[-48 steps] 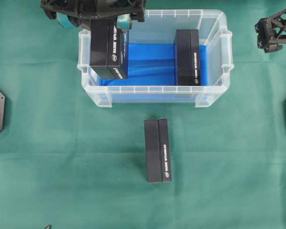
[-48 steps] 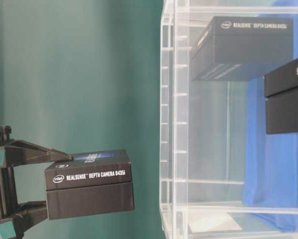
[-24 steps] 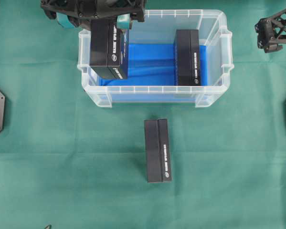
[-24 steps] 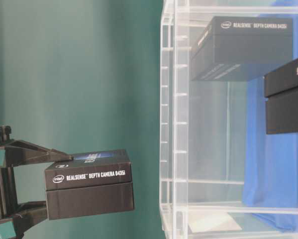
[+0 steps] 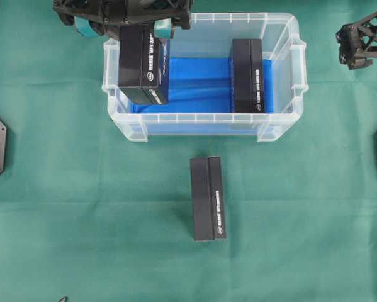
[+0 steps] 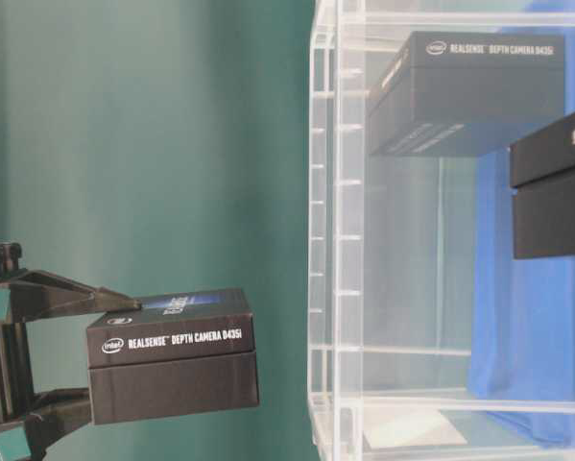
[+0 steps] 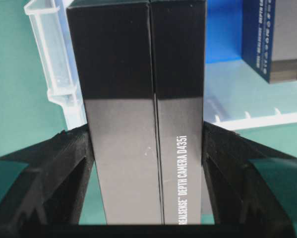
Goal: Take out the box from the case.
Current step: 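Lift the left box up out of the case with the left gripper, then carry the box forward and lower it left of the first box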
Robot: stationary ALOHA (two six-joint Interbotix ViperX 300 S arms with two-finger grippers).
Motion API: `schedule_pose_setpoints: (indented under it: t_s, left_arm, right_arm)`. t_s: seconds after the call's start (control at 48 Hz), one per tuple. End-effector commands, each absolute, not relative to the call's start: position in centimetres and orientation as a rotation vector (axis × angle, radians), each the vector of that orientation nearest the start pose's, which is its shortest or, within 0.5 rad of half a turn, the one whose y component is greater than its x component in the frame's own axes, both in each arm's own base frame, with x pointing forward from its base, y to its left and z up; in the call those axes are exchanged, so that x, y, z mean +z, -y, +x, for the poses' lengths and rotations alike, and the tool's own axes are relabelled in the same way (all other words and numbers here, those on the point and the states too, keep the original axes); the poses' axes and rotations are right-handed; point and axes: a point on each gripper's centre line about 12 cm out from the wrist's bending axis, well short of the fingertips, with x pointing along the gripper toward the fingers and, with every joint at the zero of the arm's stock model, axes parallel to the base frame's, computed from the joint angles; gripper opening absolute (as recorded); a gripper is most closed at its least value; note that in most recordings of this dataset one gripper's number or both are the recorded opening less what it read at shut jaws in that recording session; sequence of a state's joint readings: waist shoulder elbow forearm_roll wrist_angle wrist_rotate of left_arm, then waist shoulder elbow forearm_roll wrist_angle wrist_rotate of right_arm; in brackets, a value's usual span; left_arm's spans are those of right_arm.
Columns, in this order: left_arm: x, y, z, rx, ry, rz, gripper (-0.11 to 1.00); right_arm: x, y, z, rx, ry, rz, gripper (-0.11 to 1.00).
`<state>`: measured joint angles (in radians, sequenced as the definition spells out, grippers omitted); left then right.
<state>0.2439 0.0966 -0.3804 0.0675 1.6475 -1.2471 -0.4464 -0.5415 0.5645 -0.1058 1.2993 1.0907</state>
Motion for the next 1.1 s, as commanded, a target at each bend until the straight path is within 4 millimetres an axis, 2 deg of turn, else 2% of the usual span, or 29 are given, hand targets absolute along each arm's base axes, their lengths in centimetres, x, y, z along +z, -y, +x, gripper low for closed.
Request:
schedule_pose_setpoints:
  t_s: [0.0, 0.229, 0.833, 1.0, 1.083]
  left_arm:
    - [41.2, -9.8, 37.7, 1.042, -0.965, -1.161, 0.6]
    - [40.9, -7.1, 38.0, 1.034, -0.988, -1.162, 0.6]
    - [39.5, 6.1, 37.1, 1.041, -1.042, -1.243, 0.6]
    - [39.3, 8.6, 36.8, 1.044, -1.043, -1.267, 0.6]
    - [39.3, 9.1, 36.8, 1.044, -1.044, -1.272, 0.6]
  right_arm:
    - [29.9, 10.9, 19.9, -1.128, -0.934, 1.1, 0.91]
    - [29.9, 10.9, 19.9, -1.127, -0.935, 1.099, 0.91]
    - [29.9, 10.8, 19.9, -1.115, -0.943, 1.086, 0.91]
    - [29.9, 10.8, 19.9, -1.116, -0.946, 1.086, 0.91]
    - [29.9, 10.8, 19.9, -1.116, -0.942, 1.085, 0.91]
